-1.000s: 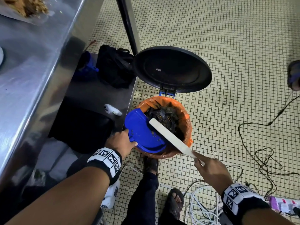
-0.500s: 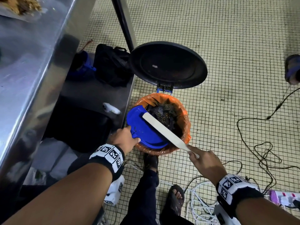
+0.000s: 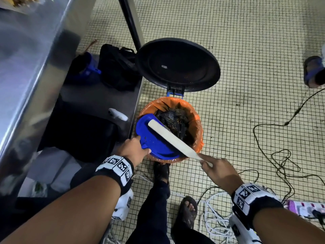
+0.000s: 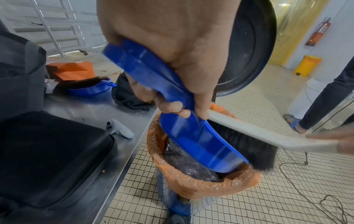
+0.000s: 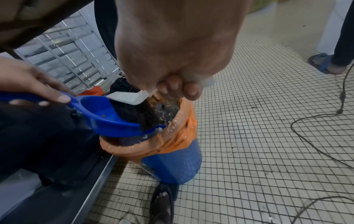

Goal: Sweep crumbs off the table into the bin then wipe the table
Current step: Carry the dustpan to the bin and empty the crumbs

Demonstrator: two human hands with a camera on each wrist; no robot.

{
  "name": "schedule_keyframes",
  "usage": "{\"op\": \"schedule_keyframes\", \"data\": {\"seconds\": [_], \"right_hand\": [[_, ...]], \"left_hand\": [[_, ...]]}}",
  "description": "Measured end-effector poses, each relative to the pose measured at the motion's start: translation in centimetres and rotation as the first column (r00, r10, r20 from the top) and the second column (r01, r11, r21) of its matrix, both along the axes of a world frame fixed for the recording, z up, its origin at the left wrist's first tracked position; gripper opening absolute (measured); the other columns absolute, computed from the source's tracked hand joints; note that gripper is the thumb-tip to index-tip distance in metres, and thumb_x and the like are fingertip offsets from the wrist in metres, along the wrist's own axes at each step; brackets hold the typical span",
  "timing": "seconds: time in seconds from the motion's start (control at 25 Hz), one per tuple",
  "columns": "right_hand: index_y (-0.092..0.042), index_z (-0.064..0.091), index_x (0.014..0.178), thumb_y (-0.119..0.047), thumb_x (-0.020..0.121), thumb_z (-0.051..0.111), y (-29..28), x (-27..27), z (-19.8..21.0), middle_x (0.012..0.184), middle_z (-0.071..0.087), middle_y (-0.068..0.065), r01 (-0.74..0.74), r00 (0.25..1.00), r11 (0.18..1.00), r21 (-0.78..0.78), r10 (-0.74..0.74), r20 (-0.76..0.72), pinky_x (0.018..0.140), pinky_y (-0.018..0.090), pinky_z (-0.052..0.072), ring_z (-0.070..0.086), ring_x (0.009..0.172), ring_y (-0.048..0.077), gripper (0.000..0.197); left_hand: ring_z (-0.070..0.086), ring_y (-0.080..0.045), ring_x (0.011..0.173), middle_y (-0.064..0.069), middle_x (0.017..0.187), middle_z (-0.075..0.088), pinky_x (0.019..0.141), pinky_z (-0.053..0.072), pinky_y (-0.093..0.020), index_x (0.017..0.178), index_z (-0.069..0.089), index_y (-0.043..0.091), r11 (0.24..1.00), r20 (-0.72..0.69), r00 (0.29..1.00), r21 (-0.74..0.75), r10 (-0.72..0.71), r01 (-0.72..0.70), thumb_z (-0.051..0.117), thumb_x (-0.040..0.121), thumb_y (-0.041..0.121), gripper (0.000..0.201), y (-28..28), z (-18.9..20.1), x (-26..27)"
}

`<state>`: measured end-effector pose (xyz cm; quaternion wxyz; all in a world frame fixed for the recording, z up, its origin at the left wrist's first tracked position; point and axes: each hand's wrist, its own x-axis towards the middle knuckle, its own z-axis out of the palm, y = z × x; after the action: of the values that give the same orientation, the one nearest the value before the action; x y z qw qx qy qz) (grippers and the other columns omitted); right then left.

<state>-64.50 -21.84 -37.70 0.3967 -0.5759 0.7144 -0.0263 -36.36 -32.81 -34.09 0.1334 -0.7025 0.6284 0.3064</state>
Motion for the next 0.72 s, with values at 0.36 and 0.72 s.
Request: {"op": "schedule_keyframes", "data": {"seconds": [0.36, 0.72], "right_hand": [[-0.033, 0.057, 0.132, -0.034, 0.097, 0.049, 0.9, -2.4, -0.3, 0.048, 0.056, -0.003, 0.078, 0.997, 0.996, -0.049, -0.079, -0.015, 0.042, 0.021, 0.035, 0.043, 0.037, 0.008, 0.037], [-0.045, 0.054, 0.13, -0.047, 0.095, 0.046, 0.2, -3.2, 0.5, 0.047, 0.051, -0.006, -0.077, 0.988, 0.993, 0.085, 0.087, -0.128, 0.046, 0.021, 0.032, 0.045, 0.043, 0.006, 0.035]], "left_hand": [[0.06, -0.02, 0.075, 0.003, 0.09, 0.066, 0.063, 0.045, -0.026, 0.115, 0.06, 0.022, 1.0, 0.034, 0.999, 0.002, 0.01, -0.01, 0.069, 0.084, 0.041, 0.037, 1.5, -0.5, 1.3], [0.066, -0.029, 0.088, -0.004, 0.099, 0.068, 0.074, 0.052, -0.034, 0.115, 0.056, 0.023, 0.999, 0.119, 0.993, -0.05, -0.009, 0.015, 0.067, 0.084, 0.044, 0.038, 1.6, -1.1, 2.4]]}}
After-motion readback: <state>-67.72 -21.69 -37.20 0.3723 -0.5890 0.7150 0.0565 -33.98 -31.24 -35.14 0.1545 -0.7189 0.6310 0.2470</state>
